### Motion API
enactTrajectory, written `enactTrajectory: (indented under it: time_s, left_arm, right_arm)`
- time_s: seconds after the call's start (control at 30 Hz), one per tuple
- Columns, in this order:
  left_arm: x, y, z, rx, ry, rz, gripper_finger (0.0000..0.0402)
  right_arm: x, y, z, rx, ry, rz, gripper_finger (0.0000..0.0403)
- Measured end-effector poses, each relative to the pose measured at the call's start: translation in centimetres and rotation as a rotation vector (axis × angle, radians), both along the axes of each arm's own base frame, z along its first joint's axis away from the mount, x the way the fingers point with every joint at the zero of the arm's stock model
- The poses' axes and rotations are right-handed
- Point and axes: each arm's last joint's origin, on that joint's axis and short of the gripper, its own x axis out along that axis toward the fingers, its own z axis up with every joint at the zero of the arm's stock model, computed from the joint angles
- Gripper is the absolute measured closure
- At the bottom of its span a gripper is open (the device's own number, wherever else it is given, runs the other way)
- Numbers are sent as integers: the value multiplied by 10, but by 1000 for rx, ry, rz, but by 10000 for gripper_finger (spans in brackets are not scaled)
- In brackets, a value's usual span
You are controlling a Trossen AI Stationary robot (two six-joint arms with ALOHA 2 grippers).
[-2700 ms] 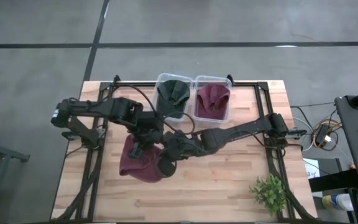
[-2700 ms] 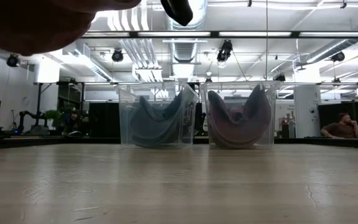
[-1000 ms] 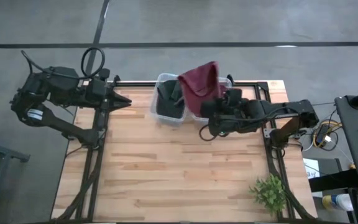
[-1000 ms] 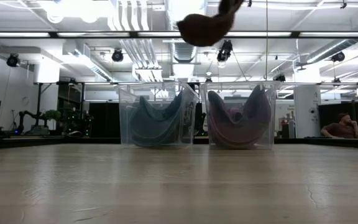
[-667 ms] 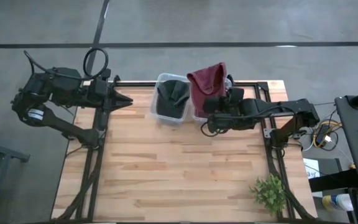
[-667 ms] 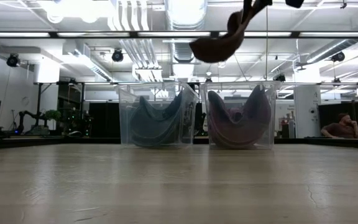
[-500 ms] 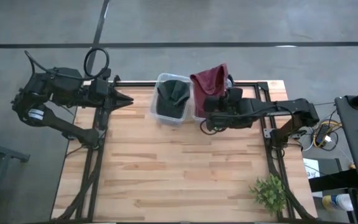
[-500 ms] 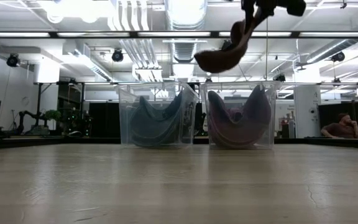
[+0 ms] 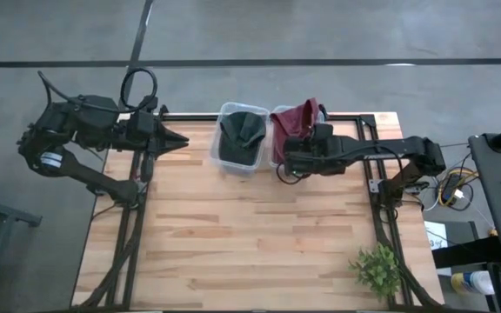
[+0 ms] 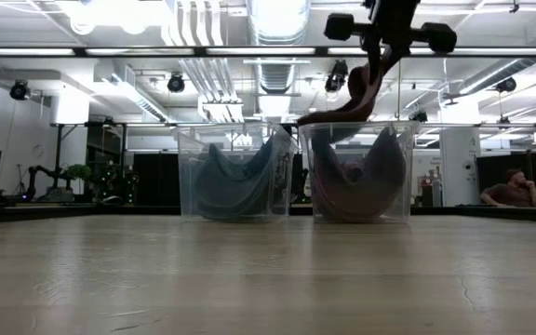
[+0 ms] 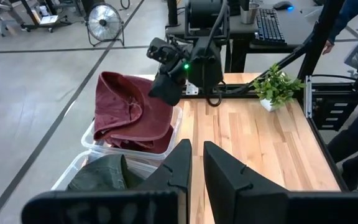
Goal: Pick & Place hat
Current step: Put the red cap into the right transparent bin
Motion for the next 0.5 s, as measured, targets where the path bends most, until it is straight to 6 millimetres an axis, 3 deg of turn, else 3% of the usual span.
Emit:
enactTrajectory:
  time_s: [0.5]
  left_arm:
    - [8,-1,-2,-8,18,3,367]
  right_arm:
    - [5,-17,-25,118,29,-21,387]
